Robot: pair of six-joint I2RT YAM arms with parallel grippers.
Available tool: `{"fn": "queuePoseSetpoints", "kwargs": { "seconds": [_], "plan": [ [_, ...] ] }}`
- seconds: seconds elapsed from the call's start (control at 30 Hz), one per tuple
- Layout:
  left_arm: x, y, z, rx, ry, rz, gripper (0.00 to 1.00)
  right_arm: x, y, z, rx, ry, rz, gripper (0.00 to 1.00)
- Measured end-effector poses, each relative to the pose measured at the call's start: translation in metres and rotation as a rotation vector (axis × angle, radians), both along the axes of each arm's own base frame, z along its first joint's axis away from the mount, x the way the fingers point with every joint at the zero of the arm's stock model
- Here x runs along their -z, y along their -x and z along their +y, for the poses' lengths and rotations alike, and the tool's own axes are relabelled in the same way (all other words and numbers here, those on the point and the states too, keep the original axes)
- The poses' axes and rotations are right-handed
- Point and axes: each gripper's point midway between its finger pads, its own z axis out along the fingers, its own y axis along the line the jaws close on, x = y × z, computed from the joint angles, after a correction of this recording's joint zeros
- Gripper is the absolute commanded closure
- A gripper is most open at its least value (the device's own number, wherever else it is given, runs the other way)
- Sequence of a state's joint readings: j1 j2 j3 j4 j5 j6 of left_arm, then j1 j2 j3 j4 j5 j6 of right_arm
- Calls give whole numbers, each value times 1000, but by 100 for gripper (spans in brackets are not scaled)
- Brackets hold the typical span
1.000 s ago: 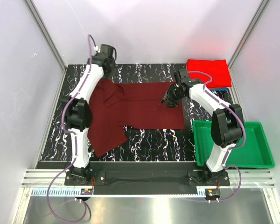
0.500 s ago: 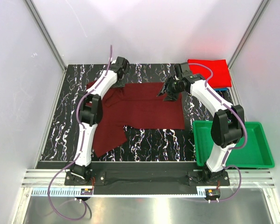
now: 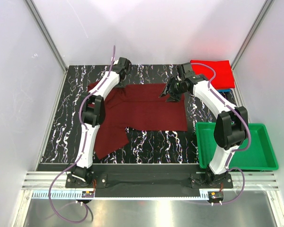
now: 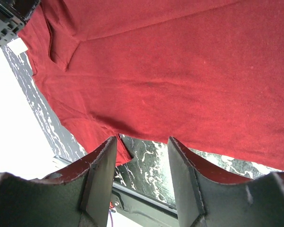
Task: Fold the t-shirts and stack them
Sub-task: Fold the tshirt
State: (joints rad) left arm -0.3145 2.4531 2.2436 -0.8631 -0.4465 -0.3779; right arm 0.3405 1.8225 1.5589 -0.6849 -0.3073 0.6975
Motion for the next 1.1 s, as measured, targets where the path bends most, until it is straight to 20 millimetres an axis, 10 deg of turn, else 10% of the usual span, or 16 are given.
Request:
{"fn": "queuePoseSetpoints", "kwargs": {
  "seconds": [0.4, 0.63, 0.83, 1.1],
  "plan": [
    [1, -4, 4, -1, 3, -12, 100, -11, -4, 1, -9, 2, -27, 46],
    [4, -2, 11, -8, -3, 2, 100, -12, -5, 1, -7, 4, -30, 46],
    [-27, 19, 26, -41, 6, -9, 100, -12, -5, 0, -6, 6, -29, 46],
    [-93, 57, 98, -199, 50, -95, 100, -11, -5, -1, -7, 16, -34, 46]
  ]
}}
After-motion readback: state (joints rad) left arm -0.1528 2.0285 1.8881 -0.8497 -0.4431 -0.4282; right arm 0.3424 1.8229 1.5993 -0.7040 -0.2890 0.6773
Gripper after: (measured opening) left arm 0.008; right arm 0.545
